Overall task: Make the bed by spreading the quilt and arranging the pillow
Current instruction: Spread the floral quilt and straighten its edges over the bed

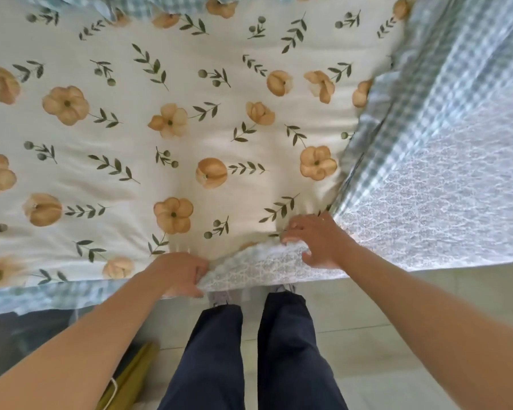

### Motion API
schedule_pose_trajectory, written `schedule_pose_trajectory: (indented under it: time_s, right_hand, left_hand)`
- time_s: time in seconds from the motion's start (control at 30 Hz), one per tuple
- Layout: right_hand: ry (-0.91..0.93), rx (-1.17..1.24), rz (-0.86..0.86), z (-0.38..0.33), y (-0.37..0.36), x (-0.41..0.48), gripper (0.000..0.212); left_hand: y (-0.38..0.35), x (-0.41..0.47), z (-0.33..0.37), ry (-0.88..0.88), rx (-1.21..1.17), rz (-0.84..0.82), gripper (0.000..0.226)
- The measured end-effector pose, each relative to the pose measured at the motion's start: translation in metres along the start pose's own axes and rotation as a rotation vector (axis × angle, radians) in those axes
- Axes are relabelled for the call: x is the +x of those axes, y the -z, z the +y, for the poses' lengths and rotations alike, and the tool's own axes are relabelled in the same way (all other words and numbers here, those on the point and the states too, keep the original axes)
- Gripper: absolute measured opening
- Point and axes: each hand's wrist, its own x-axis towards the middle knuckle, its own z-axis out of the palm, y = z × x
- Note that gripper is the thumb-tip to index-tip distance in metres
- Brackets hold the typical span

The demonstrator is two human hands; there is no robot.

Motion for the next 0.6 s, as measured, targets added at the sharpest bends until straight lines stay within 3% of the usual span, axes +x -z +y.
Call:
schedule_pose_trajectory:
  time_s: [0.13, 0.27, 0.33, 0.43, 0.5, 0.6]
  right_hand:
    - [-0.096, 0.199, 0.090, 0.002, 0.023, 0.004, 0.038]
    - [-0.401, -0.170, 0.290, 0.042, 0.042, 0.009, 0.043]
    - [-0.600, -0.214, 0.425, 0.066, 0.053, 0.008, 0.031]
    - [-0.786, -0.233, 0.492, 0.101, 0.076, 0.003, 0.021]
    - [-0.833, -0.232, 0.482, 0.124, 0.083, 0.004, 0.033]
    - [-0.876, -0.131, 0.526, 0.155, 0.087, 0.010, 0.076]
  left_hand:
    - [0.013, 0.006, 0.025, -0.039, -0.274, 0.288, 0.015]
    - [0.043, 0.025, 0.065, -0.160, -0.314, 0.515, 0.011]
    - [0.060, 0.037, 0.092, -0.186, -0.351, 0.580, 0.019]
    - [0.081, 0.058, 0.131, -0.220, -0.388, 0.633, 0.022]
    - [0.091, 0.072, 0.154, -0.257, -0.387, 0.638, 0.026]
    - [0.109, 0.088, 0.187, -0.269, -0.439, 0.625, 0.039]
